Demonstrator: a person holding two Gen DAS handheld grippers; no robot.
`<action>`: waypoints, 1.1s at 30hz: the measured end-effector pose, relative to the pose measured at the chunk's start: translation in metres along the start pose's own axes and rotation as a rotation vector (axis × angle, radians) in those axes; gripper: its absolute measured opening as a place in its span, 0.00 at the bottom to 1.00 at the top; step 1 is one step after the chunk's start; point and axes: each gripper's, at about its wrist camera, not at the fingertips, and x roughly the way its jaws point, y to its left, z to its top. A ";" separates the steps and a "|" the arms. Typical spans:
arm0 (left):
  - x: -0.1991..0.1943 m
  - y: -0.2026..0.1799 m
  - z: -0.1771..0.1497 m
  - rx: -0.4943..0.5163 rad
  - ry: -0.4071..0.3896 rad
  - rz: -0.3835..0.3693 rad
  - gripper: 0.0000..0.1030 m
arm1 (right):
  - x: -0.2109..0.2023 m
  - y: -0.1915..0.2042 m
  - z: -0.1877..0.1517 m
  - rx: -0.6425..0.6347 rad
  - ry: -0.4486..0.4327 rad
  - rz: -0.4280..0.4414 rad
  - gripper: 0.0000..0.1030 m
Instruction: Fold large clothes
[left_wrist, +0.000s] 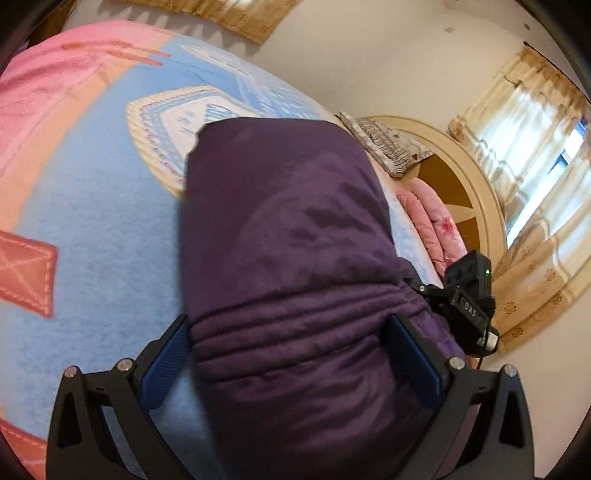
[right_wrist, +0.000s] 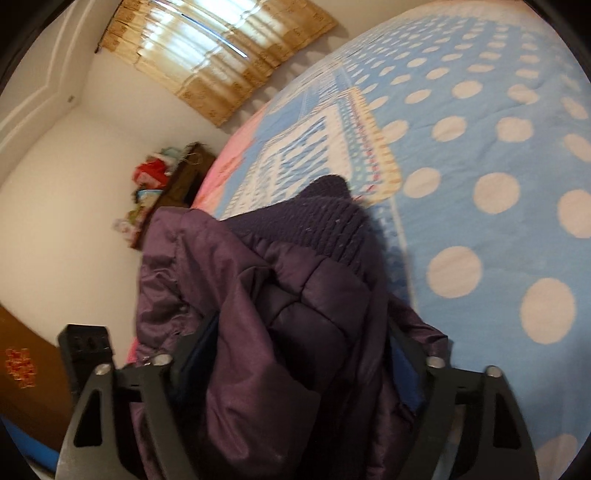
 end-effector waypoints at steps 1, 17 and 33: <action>0.001 -0.007 -0.001 0.026 -0.009 0.015 0.99 | 0.000 -0.001 0.000 0.012 0.000 0.018 0.65; -0.105 -0.035 -0.018 0.223 -0.167 0.292 0.83 | 0.035 0.102 -0.038 -0.062 0.077 0.262 0.41; -0.232 0.093 -0.040 -0.042 -0.321 0.567 0.82 | 0.216 0.332 -0.101 -0.292 0.371 0.428 0.40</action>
